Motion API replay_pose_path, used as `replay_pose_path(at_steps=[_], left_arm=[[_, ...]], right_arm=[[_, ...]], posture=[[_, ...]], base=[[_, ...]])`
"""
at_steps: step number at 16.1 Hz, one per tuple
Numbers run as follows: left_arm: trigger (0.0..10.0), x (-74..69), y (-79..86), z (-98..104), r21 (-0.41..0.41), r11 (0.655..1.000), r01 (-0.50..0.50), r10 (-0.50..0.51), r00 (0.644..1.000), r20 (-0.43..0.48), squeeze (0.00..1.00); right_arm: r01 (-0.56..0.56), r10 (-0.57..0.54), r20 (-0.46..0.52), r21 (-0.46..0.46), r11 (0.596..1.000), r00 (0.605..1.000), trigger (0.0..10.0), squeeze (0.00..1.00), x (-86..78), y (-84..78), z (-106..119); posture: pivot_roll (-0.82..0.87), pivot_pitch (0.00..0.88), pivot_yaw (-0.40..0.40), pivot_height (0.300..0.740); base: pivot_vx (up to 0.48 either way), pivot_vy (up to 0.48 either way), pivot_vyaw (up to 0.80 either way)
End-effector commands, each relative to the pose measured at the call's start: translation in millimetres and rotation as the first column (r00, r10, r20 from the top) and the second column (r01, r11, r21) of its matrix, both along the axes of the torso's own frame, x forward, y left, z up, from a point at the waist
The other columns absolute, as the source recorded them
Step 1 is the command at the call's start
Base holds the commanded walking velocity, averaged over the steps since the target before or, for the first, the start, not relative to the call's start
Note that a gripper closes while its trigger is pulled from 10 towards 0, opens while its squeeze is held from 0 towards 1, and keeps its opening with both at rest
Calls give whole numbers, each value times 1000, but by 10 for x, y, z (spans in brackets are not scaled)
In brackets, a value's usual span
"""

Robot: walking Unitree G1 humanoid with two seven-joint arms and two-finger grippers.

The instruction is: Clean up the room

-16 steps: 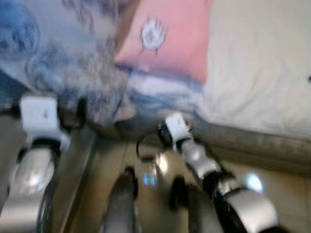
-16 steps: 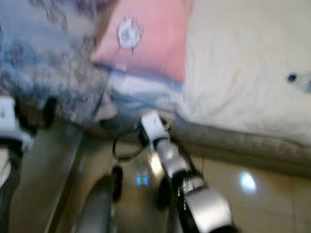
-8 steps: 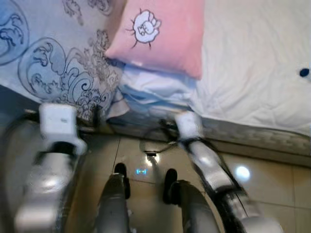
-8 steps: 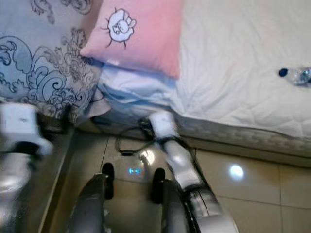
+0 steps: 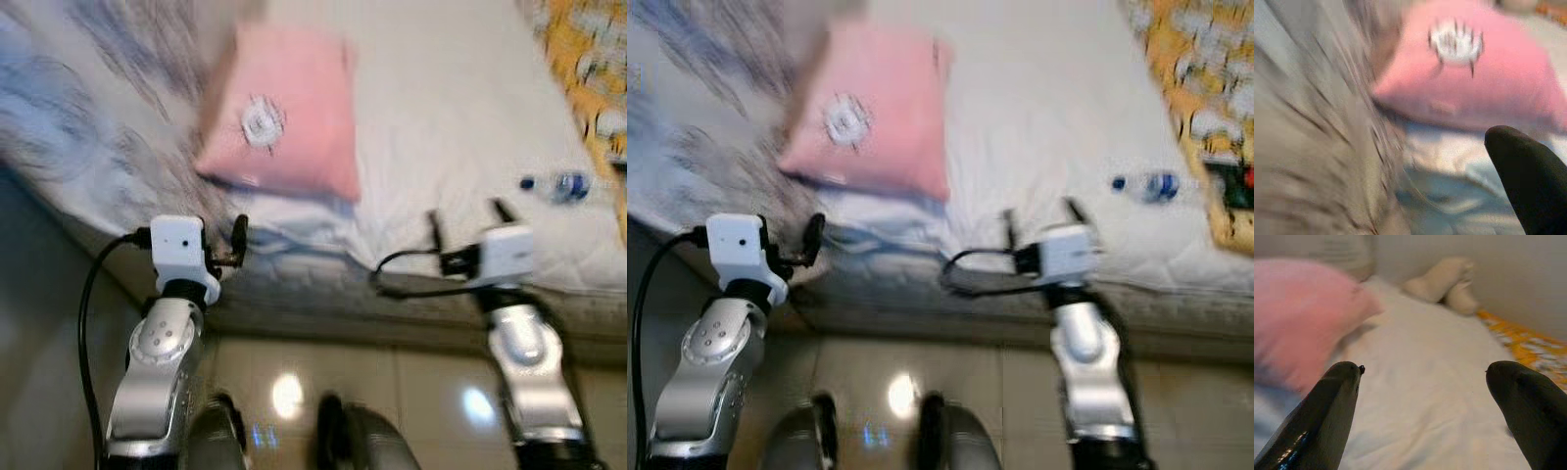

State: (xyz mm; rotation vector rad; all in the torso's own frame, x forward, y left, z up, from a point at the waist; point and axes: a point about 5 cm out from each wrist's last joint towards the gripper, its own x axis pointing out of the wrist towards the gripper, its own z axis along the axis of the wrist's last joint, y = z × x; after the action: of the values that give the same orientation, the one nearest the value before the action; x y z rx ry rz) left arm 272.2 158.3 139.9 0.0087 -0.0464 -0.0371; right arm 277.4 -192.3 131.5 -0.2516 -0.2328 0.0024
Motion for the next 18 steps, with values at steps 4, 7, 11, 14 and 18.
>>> replay_pose_path(at_steps=[4, 7, 11, 14, 18], left_arm=[[10000, 107, -142, -61, -53, 998, 25, -24, 999, 28, 0], [10000, 227, -114, -26, -54, 998, -16, 19, 998, 57, 0], [10000, 293, -140, -23, -7, 1000, 15, -14, 998, 66, 0], [10000, 371, -131, -5, -3, 999, 41, -41, 997, 73, 0], [10000, 401, -159, -29, 0, 999, 54, -54, 996, 67, 0]], right_arm=[[8, -5, -58, 41, 999, 998, 10000, 0, 97, 87, -78], [22, -17, -93, 55, 998, 995, 10000, 0, 138, 63, -179], [7, 0, -107, 64, 998, 994, 10000, 0, 168, 106, -214], [-12, 19, -103, 68, 998, 995, 10000, 0, 208, 173, -213], [-20, 26, -122, 51, 999, 992, 10000, 0, 219, 207, -241]], posture=[[28, 0, -66, 740], [27, 0, -55, 740], [27, 0, -37, 740], [24, 0, -24, 740], [13, 0, -20, 740]], base=[[0, -446, 0], [0, -475, 0], [0, -472, 0], [0, -470, 0], [0, -462, -316]])
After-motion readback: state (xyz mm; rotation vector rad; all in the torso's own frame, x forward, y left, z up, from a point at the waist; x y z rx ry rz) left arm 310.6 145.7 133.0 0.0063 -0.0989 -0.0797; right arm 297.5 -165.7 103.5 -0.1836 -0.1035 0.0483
